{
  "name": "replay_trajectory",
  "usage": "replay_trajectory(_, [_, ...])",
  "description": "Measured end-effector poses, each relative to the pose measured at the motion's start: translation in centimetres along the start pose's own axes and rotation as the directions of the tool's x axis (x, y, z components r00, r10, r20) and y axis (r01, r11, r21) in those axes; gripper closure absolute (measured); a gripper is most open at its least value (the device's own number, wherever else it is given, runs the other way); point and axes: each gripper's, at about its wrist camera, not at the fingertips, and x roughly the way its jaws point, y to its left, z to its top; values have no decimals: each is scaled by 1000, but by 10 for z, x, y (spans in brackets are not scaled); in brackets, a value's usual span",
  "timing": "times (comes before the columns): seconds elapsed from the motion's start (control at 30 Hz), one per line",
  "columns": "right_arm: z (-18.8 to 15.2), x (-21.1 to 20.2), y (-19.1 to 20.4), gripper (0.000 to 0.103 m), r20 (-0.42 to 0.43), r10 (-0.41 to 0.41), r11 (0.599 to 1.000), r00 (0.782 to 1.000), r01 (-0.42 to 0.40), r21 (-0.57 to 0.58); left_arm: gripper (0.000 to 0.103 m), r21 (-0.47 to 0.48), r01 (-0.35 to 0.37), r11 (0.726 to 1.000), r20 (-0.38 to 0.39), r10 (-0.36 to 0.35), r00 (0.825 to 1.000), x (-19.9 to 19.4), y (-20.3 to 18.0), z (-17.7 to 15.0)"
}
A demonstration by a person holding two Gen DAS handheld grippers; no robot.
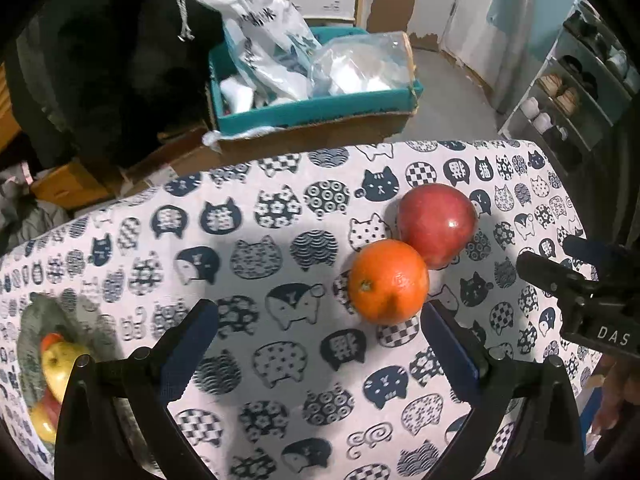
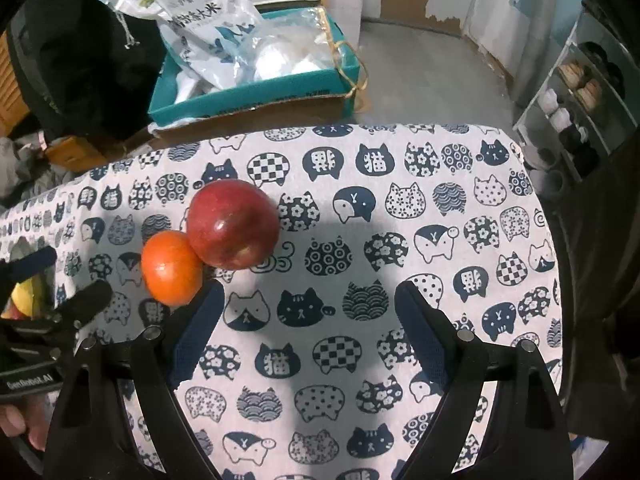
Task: Organize fruits
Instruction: 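Move the left tool to the orange while the right tool approaches the red apple, then close the left tool on the orange while the right tool grasps the red apple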
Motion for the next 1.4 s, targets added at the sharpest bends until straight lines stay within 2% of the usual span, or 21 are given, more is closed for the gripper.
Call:
replay_trajectory(0.3, [8, 3, -16, 17, 7, 1, 998, 1000, -2, 58, 1, 23, 34, 999, -43, -33, 999, 29, -19, 8])
replay_trajectory(0.53, [11, 10, -20, 17, -3, 27, 995, 1000, -27, 92, 3, -11, 88, 996, -72, -88, 993, 47, -21, 11])
replay_trajectory(0.63, [12, 13, -18, 17, -5, 33, 995, 999, -32, 92, 15, -16, 115, 993, -89, -116, 989, 54, -22, 12])
replay_trajectory(0.8, [15, 17, -13, 17, -13, 41, 996, 999, -40, 84, 40, -33, 195, 980, -136, -198, 971, 65, -24, 10])
replay_trajectory(0.93, [18, 22, -8, 17, -17, 61, 995, 998, -59, 74, 41, -19, 190, 982, -126, -190, 974, 62, -26, 8])
replay_trajectory(1.07, [22, 28, 0, 17, -19, 100, 993, 995, -99, 65, 41, -12, 140, 990, -105, -141, 985, 55, -15, 7])
replay_trajectory(1.4, [32, 57, 36, 17, -68, 198, 980, 978, -195, 42, 41, -80, 94, 992, -68, -99, 993, 45, 30, 10])
